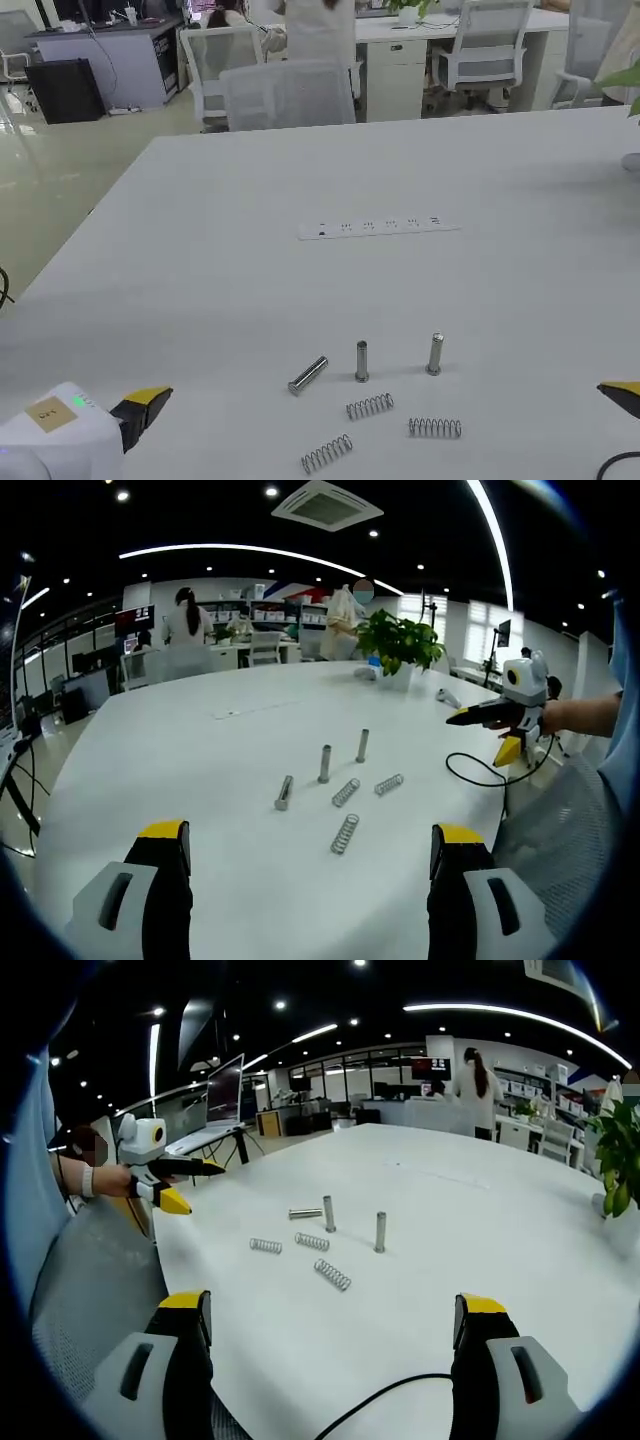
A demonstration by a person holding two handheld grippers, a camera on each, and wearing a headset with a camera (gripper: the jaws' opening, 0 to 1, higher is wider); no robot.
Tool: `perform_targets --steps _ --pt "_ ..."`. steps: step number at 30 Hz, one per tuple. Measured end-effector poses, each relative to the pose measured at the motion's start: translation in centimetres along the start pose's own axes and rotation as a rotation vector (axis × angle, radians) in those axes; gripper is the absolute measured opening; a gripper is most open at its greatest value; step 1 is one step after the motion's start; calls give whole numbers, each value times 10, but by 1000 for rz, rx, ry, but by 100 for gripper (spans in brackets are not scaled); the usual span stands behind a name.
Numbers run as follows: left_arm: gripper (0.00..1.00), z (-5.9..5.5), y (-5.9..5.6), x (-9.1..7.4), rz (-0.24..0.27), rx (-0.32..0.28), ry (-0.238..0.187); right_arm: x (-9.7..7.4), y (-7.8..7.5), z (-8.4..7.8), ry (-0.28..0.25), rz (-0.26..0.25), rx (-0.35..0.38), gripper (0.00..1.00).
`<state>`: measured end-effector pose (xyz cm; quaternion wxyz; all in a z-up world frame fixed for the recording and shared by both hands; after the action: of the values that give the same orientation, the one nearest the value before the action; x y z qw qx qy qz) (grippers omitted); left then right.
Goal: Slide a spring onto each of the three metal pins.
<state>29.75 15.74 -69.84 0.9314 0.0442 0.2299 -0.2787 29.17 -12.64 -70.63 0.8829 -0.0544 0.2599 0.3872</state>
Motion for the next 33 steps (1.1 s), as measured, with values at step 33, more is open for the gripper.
perform_targets --steps 33 --pt "98 -2 16 5 12 -50 -7 2 -4 3 15 -3 -2 100"
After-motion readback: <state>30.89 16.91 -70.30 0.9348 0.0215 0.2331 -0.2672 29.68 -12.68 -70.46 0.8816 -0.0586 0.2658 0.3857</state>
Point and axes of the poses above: the centre of the closed fingertips' face, and the gripper's own axes: x roughly forward along the fingers, y roughly to its left, z roughly out of its top, the point moved 3 cm from there along -x, roughly backward along the fingers, and after that the axes turned 2 degrees about y, right-handed, at the moved point
